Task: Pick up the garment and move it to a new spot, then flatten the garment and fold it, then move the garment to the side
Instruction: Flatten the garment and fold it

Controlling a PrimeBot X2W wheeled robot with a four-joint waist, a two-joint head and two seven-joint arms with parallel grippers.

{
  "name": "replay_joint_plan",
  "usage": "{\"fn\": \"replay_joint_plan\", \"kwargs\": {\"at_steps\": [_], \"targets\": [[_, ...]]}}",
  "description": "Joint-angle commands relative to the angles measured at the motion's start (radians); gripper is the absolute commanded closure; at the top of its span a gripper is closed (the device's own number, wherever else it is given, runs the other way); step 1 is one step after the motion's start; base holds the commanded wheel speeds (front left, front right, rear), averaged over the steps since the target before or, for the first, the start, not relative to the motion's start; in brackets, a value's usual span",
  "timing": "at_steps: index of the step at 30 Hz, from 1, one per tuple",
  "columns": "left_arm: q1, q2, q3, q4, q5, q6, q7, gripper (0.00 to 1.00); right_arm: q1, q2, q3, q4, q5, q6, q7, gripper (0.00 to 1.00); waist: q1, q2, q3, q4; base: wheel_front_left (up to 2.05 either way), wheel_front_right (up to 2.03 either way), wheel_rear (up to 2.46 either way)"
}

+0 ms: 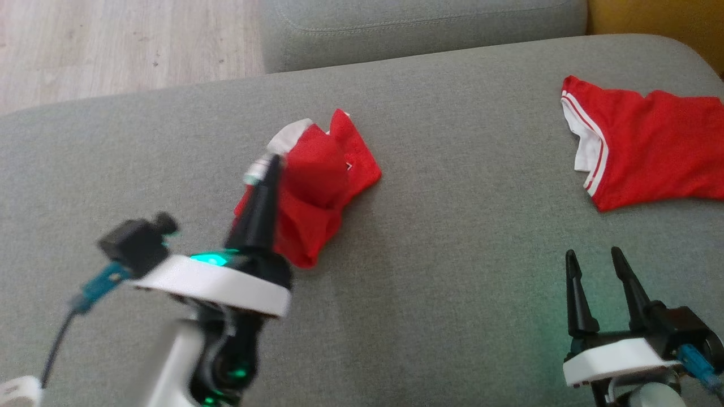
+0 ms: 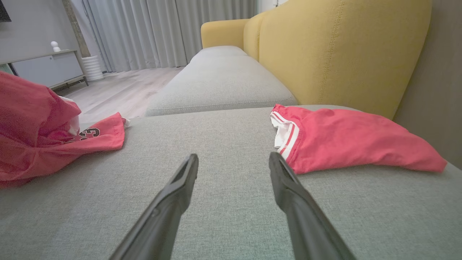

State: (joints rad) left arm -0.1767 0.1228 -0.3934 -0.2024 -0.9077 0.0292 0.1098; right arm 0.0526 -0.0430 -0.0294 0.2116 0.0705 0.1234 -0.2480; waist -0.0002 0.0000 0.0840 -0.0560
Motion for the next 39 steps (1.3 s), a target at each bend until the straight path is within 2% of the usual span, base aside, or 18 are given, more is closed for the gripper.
{"fn": "replay_joint_plan", "kwargs": {"at_steps": [1, 10, 18, 26, 29, 31, 34, 37, 39], "targets": [[-0.032, 0.022, 0.075, -0.042, -0.005, 0.018, -0.008, 1.00, -0.015, -0.007, 0.026, -0.026, 0.008, 0.007, -0.014, 0.00, 0.0002, 0.0000, 0.001, -0.002, 0.00, 0.00, 0.00], [-0.084, 0.088, 0.243, -0.057, -0.033, 0.060, -0.038, 1.00, -0.011, -0.007, 0.017, -0.027, 0.006, 0.007, -0.014, 0.00, 0.0002, 0.0000, 0.001, -0.004, 0.00, 0.00, 0.00], [-0.171, 0.146, 0.356, -0.070, -0.040, 0.100, -0.040, 1.00, -0.010, -0.007, 0.020, -0.022, 0.006, 0.007, -0.014, 0.00, 0.0002, 0.0000, -0.003, 0.011, 0.00, 0.00, 0.00], [-0.261, 0.201, 0.426, -0.072, -0.017, 0.138, -0.044, 1.00, -0.013, -0.007, 0.026, -0.018, 0.015, 0.007, -0.014, 0.00, 0.0002, 0.0000, -0.007, 0.023, 0.00, 0.00, 0.00], [-0.274, 0.183, 0.377, -0.092, 0.004, 0.151, -0.033, 1.00, -0.014, -0.007, 0.030, -0.014, 0.017, 0.007, -0.014, 0.00, 0.0002, 0.0000, -0.007, 0.024, 0.00, 0.00, 0.00], [-0.268, 0.147, 0.316, -0.096, 0.014, 0.154, -0.027, 1.00, -0.016, -0.007, 0.035, -0.011, 0.020, 0.007, -0.014, 0.00, 0.0002, 0.0000, -0.008, 0.024, 0.00, 0.00, 0.00], [-0.238, 0.066, 0.201, -0.071, 0.030, 0.159, -0.027, 1.00, -0.021, -0.007, 0.046, -0.006, 0.022, 0.007, -0.014, 0.00, 0.0002, 0.0000, -0.009, 0.015, 0.00, 0.00, 0.00], [-0.210, -0.021, 0.056, -0.012, 0.033, 0.143, -0.026, 1.00, -0.035, -0.007, 0.060, -0.004, 0.025, 0.007, -0.014, 0.00, 0.0002, 0.0000, 0.002, -0.002, 0.00, 0.00, 0.00], [-0.206, -0.052, -0.030, 0.045, 0.027, 0.136, -0.040, 1.00, -0.049, -0.007, 0.076, -0.004, 0.025, 0.007, -0.014, 0.00, 0.0002, 0.0000, 0.016, -0.022, 0.00, 0.00, 0.00]]}}
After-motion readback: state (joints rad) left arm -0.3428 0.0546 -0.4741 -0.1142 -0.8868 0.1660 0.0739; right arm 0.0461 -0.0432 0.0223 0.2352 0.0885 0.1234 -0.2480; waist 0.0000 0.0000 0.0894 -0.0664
